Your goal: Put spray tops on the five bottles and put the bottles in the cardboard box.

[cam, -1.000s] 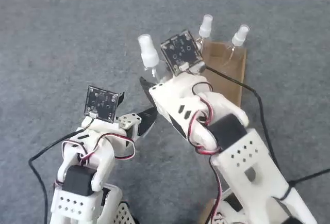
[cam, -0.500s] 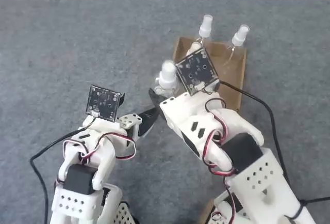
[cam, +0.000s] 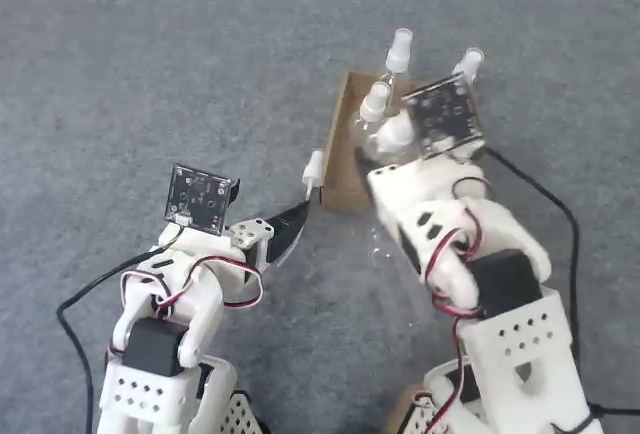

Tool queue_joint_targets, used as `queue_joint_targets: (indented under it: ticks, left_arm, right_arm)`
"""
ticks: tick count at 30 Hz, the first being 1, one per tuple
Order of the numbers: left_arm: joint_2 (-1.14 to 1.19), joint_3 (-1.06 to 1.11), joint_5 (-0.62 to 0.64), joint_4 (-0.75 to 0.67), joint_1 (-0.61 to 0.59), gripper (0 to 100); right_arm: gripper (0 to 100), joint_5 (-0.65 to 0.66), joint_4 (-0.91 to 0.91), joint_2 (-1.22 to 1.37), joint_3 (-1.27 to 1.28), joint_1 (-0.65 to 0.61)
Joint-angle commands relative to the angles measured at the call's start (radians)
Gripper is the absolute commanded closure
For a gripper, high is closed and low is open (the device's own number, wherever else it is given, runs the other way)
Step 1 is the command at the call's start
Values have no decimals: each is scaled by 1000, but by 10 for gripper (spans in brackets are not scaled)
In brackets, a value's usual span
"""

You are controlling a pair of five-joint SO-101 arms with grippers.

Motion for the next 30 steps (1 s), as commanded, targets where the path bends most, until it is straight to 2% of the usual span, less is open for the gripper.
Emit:
queue_joint_targets:
  ticks: [1,10,16,21,30]
  left_arm:
    - [-20,19,14,-37,3,677]
    - [-21,24,15,-37,-8,694]
    - [-21,25,15,-66,-78,867]
    - [-21,30,15,-72,-103,953]
    - [-21,41,15,-74,-95,964]
  right_arm:
    - [993,54,5,-4,-15,97]
    - [993,58,2,232,-123,232]
    - [993,-3,-125,387,-144,272]
    - [993,-12,-229,538,-150,275]
    - [993,-14,-381,702,-147,314]
